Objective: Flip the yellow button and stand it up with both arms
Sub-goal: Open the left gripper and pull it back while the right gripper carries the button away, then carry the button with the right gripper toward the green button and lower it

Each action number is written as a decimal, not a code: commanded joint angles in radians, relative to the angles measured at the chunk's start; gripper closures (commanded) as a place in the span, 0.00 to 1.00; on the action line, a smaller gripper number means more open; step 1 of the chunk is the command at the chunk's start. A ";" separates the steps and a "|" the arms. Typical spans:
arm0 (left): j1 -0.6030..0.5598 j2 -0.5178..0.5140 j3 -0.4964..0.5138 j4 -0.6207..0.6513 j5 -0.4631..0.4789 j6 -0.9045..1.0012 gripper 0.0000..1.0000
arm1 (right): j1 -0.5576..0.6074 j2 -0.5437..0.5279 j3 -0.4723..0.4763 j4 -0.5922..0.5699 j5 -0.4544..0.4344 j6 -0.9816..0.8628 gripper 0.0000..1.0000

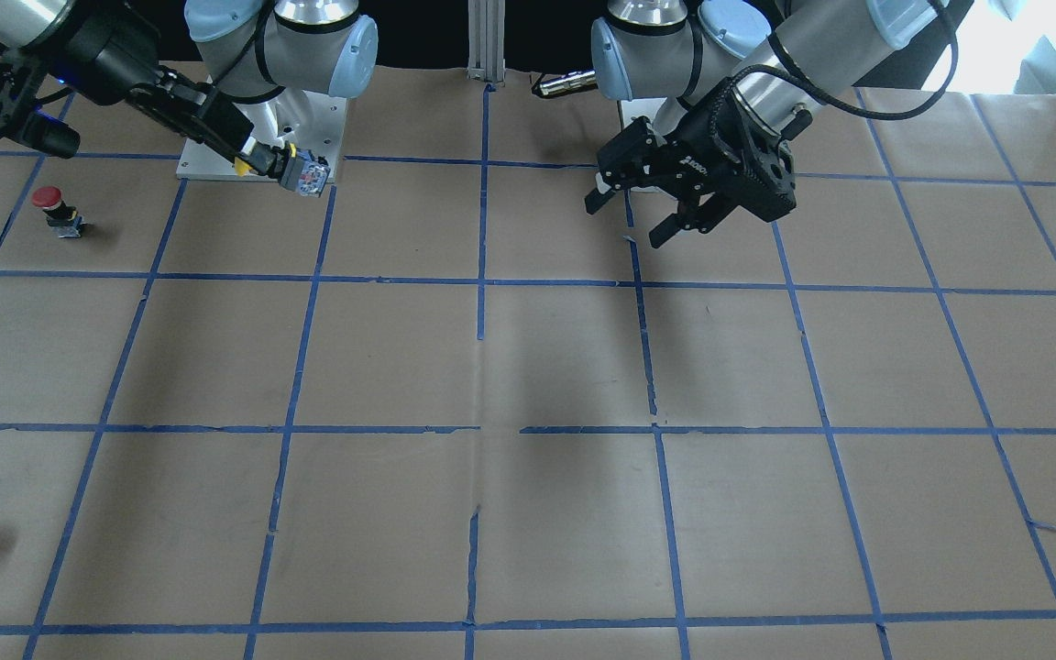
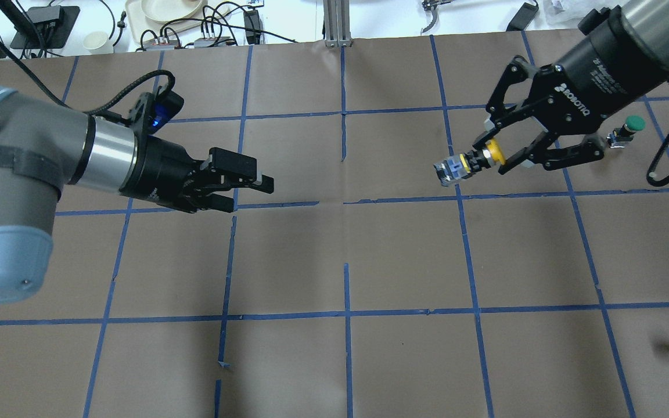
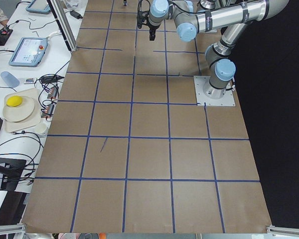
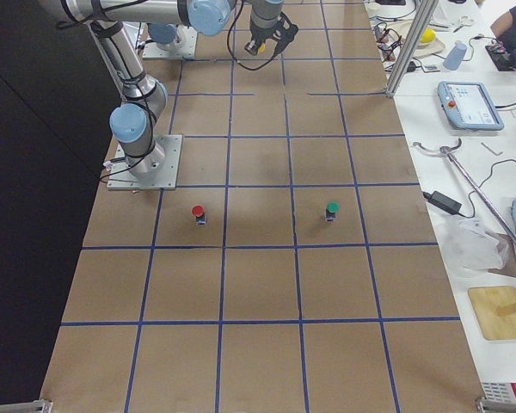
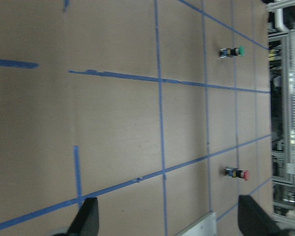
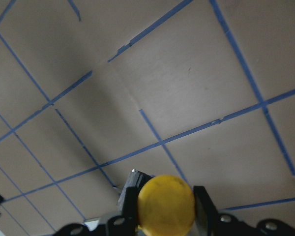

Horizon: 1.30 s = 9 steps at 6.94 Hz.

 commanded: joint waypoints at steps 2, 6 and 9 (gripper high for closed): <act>-0.020 -0.157 0.317 -0.156 0.484 0.018 0.00 | -0.197 0.003 0.117 -0.163 -0.232 -0.541 0.82; -0.075 -0.210 0.385 -0.201 0.537 0.030 0.00 | -0.329 0.008 0.318 -0.520 -0.313 -1.116 0.83; -0.072 -0.232 0.399 -0.198 0.535 0.033 0.00 | -0.473 0.144 0.332 -0.725 -0.296 -1.629 0.84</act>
